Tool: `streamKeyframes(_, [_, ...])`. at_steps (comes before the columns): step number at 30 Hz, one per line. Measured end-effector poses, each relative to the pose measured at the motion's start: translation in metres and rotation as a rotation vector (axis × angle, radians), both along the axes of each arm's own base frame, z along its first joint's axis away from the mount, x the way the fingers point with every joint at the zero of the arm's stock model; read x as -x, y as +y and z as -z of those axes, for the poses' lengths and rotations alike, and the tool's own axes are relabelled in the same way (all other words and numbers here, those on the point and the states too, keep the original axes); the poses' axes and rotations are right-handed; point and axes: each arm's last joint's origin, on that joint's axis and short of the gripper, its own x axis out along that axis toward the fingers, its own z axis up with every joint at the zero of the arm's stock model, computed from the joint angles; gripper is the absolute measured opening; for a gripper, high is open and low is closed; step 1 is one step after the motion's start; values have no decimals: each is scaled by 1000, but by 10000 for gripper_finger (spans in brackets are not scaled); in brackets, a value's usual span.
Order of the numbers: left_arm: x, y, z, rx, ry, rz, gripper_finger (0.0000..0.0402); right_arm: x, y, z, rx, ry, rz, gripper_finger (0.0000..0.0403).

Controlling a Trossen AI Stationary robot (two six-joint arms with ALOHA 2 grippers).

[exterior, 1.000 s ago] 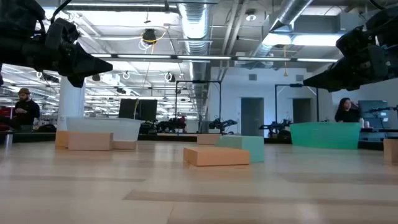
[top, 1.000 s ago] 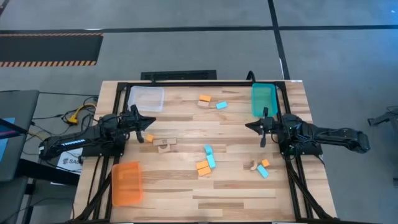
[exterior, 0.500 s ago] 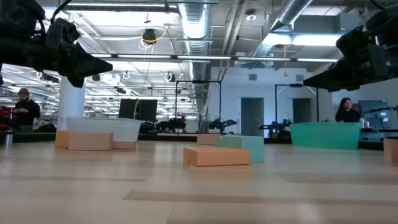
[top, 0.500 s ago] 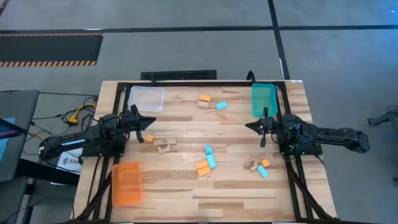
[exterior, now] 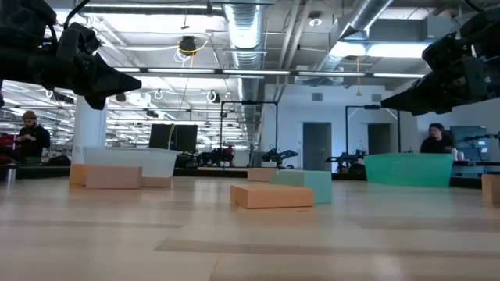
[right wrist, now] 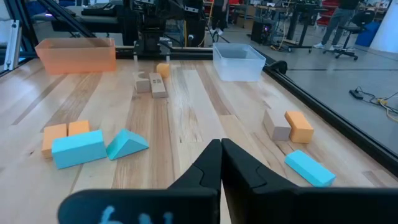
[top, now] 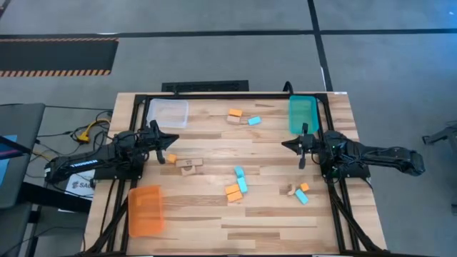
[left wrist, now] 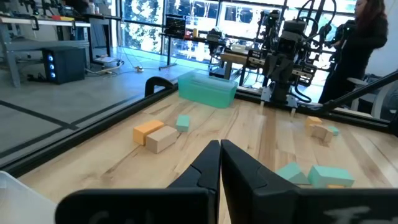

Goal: Sort & place blocks by color

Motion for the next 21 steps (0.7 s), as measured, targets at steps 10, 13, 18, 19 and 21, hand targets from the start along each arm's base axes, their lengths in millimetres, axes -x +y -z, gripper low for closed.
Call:
streamKeyframes(10, [0,0,0,91,-30,5,0,0,0,0,0,0,0,33])
streamKeyframes(13, [0,0,-2,508,-163,-24,0,0,0,0,28,6,-4,33])
streamKeyframes(18, [2,3,-3,762,-287,-140,0,-1,0,-6,134,-36,-20,33])
streamKeyframes(19, [2,3,-3,760,-290,-153,0,-1,0,-10,120,-79,-17,33])
streamKeyframes(21, [2,3,-4,787,-313,-160,0,-1,0,-16,36,-167,-7,33])
